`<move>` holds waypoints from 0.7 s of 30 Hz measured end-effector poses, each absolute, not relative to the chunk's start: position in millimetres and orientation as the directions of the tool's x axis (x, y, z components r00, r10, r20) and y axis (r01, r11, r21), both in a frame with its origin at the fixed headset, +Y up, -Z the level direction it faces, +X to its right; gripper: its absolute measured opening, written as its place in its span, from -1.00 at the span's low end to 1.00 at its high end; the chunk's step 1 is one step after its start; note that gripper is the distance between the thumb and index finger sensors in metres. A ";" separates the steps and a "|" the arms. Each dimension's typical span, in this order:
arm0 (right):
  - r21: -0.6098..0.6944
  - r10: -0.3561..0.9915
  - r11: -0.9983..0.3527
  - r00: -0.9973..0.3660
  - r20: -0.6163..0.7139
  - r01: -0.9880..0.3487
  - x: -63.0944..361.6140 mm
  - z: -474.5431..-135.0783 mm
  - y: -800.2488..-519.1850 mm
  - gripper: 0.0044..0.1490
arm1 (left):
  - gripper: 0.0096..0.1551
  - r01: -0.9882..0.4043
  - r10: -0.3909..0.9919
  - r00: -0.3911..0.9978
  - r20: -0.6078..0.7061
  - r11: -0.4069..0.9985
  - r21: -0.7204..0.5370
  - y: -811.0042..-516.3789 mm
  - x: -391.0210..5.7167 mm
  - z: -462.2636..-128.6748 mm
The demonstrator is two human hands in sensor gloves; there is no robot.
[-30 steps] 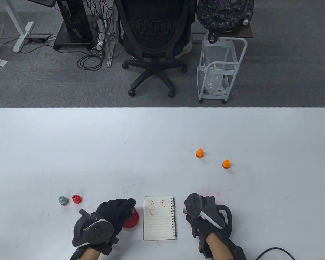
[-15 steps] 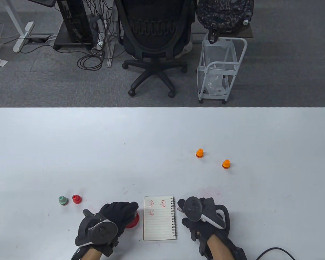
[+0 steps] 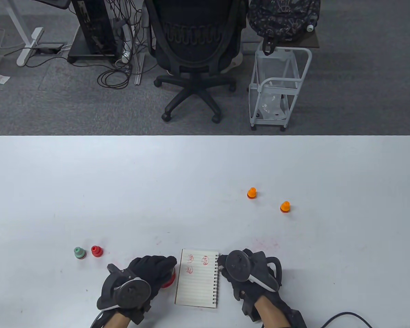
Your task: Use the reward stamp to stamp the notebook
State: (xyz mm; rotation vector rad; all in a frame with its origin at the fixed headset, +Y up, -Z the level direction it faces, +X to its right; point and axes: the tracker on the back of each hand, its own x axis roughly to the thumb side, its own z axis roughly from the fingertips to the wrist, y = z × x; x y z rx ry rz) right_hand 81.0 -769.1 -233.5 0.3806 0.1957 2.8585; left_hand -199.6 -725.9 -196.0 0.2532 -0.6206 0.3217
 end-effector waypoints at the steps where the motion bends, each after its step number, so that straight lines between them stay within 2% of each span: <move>1: 0.150 0.282 -0.956 -0.930 0.236 -0.252 81.5 -232.6 -765.8 -0.42 | -0.52 -0.390 0.230 0.760 0.608 0.909 0.144 -724.5 -198.7 -195.1; 5: 0.077 0.372 -0.928 -0.906 0.200 -0.364 81.6 -227.1 -749.7 -0.41 | -0.50 -0.524 0.336 0.715 0.613 0.838 0.151 -719.8 -195.7 -192.5; 7: 0.081 0.508 -0.861 -0.848 0.153 -0.502 80.7 -223.7 -743.5 -0.40 | -0.49 -0.595 0.399 0.682 0.613 0.790 0.148 -717.8 -194.3 -191.3; 8: 0.093 0.613 -0.790 -0.783 0.110 -0.606 79.7 -221.7 -742.0 -0.39 | -0.49 -0.633 0.432 0.660 0.615 0.761 0.144 -716.9 -193.2 -190.3; 11: 0.162 0.800 -0.592 -0.601 -0.004 -0.789 74.0 -217.2 -744.4 -0.39 | -0.47 -0.710 0.505 0.603 0.617 0.692 0.127 -715.3 -190.2 -187.8; 15: 0.233 0.865 -0.458 -0.490 -0.105 -0.858 62.4 -212.4 -751.4 -0.38 | -0.48 -0.782 0.587 0.531 0.611 0.617 0.088 -715.8 -187.2 -186.2; 18: 0.262 0.905 -0.357 -0.402 -0.141 -0.897 56.9 -210.9 -753.4 -0.38 | -0.48 -0.782 0.589 0.533 0.607 0.617 0.088 -716.7 -186.9 -186.4; 21: 0.275 0.915 -0.319 -0.370 -0.157 -0.907 54.7 -209.7 -752.4 -0.39 | -0.47 -0.784 0.594 0.536 0.600 0.614 0.093 -717.2 -187.1 -186.3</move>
